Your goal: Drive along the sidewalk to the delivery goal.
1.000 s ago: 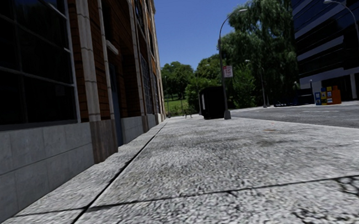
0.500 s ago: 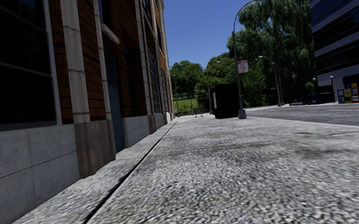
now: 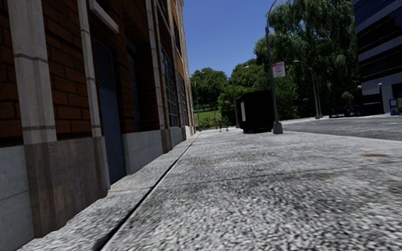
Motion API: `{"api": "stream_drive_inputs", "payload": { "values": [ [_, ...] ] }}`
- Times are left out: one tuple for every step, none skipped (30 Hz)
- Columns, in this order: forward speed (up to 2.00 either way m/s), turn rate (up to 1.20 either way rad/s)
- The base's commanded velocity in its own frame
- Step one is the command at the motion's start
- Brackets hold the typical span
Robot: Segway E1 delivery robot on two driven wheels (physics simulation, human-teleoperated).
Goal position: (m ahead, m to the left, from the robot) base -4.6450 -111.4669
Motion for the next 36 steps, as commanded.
{"api": "stream_drive_inputs", "payload": {
  "values": [
    [2.00, -0.14],
    [2.00, -0.14],
    [2.00, -0.20],
    [2.00, -0.24],
    [2.00, -0.26],
    [2.00, -0.26],
    [2.00, -0.26],
    [2.00, -0.27],
    [2.00, -0.27],
    [2.00, -0.27],
    [2.00, -0.27],
    [2.00, -0.27],
    [2.00, -0.27],
    [2.00, -0.27],
    [2.00, -0.27],
    [2.00, -0.17],
    [2.00, -0.17],
    [2.00, 0.00],
    [2.00, 0.00],
    [2.00, 0.00],
    [2.00, 0.00],
    [2.00, 0.00],
    [2.00, 0.00],
    [2.00, 0.00],
    [2.00, 0.00],
    [2.00, 0.00],
    [2.00, 0.00],
    [2.00, 0.00],
    [2.00, 0.00],
    [2.00, 0.00],
    [2.00, 0.00],
    [2.00, 0.00],
    [2.00, 0.00],
    [2.00, 0.00],
    [2.00, 0.00],
    [2.00, 0.00]
  ]
}}
